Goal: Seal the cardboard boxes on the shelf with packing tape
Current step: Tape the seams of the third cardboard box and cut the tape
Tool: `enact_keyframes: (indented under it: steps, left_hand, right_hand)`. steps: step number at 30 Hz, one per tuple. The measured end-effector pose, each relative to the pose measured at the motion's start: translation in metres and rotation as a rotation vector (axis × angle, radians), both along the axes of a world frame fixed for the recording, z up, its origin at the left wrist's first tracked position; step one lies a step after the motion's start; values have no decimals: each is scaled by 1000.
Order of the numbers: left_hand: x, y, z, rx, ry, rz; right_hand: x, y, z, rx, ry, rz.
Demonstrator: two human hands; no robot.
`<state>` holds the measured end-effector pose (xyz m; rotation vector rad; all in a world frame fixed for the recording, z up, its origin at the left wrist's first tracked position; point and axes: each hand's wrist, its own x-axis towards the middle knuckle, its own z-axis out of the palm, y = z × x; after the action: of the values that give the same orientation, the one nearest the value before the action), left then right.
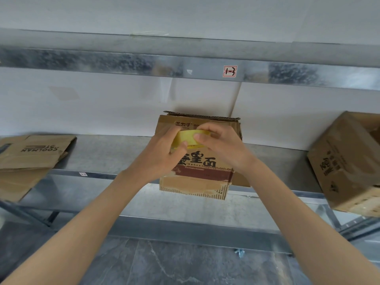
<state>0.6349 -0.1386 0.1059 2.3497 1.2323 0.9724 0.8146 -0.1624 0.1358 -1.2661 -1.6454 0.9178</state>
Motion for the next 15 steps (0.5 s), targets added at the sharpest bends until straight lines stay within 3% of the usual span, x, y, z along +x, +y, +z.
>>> enact_keyframes:
  steps: [15]
  left_hand:
    - [-3, -3, 1, 43, 84, 2]
  right_hand:
    - [-1, -3, 3, -9, -23, 25]
